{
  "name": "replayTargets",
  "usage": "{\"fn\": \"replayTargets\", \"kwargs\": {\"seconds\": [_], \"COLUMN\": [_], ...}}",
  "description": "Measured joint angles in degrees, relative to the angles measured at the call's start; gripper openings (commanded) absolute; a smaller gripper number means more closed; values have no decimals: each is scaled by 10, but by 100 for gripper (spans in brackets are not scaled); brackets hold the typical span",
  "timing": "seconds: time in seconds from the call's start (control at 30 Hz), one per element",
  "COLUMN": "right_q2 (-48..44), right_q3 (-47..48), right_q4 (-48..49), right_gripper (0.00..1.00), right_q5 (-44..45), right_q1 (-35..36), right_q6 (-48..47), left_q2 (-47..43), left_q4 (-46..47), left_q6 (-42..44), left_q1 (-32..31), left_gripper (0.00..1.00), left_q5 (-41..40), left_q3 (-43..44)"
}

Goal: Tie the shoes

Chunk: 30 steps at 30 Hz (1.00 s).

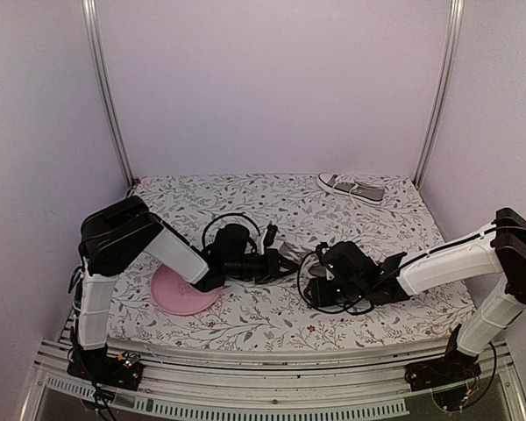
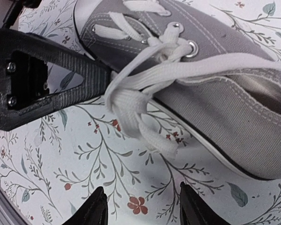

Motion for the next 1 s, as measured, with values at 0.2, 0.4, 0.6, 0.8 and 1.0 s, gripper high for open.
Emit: {"fn": "replayTargets", "kwargs": {"seconds": [0.2, 0.4, 0.6, 0.8, 1.0], "right_q2": [25, 40, 68, 83, 84], "right_q3": [5, 36, 58, 59, 59], "right_q4": [34, 46, 52, 52, 52], "right_gripper": [61, 60, 49, 27, 4], "right_q5": [47, 80, 96, 99, 98], "right_q1": [1, 1, -2, -4, -12], "right_q6": [-11, -53, -90, -110, -124], "left_q2": [1, 2, 2, 2, 2], "left_q4": [3, 3, 5, 7, 7], "left_q6": [-4, -6, -6, -6, -6], "left_q1": [0, 0, 0, 0, 0], "left_gripper": [0, 0, 0, 0, 0], "left_q5": [0, 0, 0, 0, -1], "left_q3": [0, 0, 0, 0, 0]}}
